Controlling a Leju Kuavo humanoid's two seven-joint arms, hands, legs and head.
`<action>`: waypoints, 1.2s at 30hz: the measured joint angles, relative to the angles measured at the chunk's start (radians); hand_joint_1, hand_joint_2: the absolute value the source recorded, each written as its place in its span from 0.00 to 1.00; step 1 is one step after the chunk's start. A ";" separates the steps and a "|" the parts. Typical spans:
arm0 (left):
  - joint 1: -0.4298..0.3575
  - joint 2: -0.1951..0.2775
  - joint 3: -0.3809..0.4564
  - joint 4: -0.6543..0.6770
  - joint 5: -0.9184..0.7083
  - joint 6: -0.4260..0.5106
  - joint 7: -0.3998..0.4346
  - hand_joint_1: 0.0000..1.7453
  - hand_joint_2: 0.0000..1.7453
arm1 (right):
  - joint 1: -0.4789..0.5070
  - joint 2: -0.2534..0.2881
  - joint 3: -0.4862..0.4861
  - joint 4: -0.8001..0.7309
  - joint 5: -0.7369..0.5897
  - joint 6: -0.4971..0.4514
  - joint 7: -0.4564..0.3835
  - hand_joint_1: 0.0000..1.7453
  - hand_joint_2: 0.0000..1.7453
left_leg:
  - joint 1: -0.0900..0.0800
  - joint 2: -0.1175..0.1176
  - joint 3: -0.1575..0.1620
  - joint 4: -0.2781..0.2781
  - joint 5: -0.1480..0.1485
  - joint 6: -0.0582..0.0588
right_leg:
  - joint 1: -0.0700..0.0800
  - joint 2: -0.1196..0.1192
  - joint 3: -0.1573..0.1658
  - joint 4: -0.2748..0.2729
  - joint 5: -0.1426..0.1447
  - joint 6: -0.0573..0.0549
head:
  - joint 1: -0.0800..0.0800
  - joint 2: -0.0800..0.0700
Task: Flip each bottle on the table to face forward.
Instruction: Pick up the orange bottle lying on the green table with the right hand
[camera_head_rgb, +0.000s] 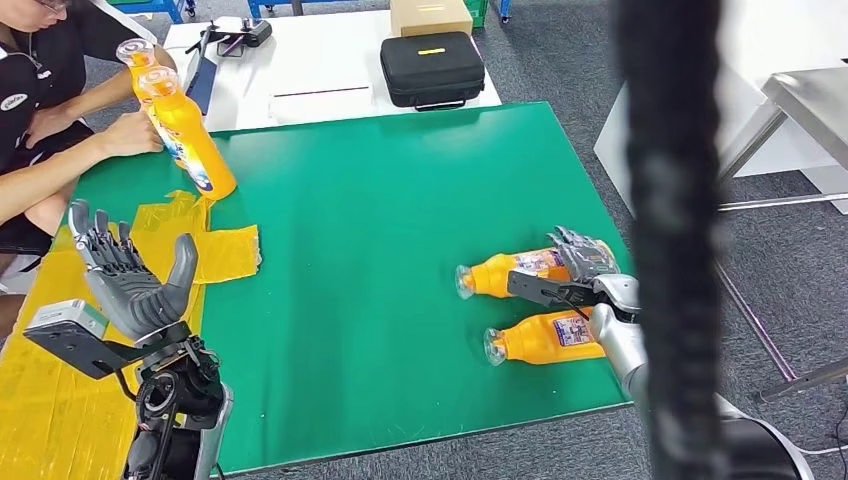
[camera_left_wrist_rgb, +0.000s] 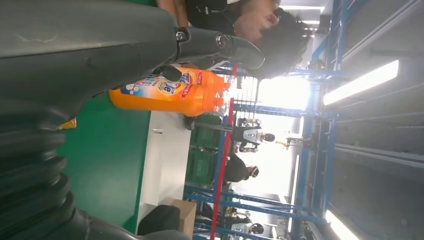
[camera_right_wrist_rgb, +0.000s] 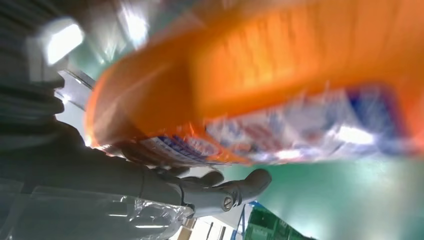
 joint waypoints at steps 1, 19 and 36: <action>-0.001 0.000 0.000 0.003 0.001 0.000 0.000 0.00 1.00 | 0.000 -0.001 0.002 0.004 0.000 0.002 0.001 0.99 1.00 | 0.000 0.000 0.000 0.000 0.000 0.000 | 0.000 0.000 0.000 0.000 0.000 0.000 | 0.000 0.000; -0.018 0.000 0.000 0.025 0.011 -0.001 0.000 0.00 1.00 | -0.006 -0.006 0.015 0.030 -0.010 -0.056 0.048 1.00 1.00 | 0.000 0.000 0.000 0.000 0.000 0.000 | 0.000 0.000 0.001 0.000 0.000 0.000 | 0.000 0.000; -0.022 0.025 -0.129 0.019 -0.174 -0.088 0.103 0.00 1.00 | 0.199 0.116 -0.045 -0.363 -0.591 -0.464 -0.275 1.00 1.00 | 0.000 -0.001 -0.001 0.000 0.000 0.000 | 0.000 -0.001 -0.001 0.000 0.000 0.000 | 0.000 0.000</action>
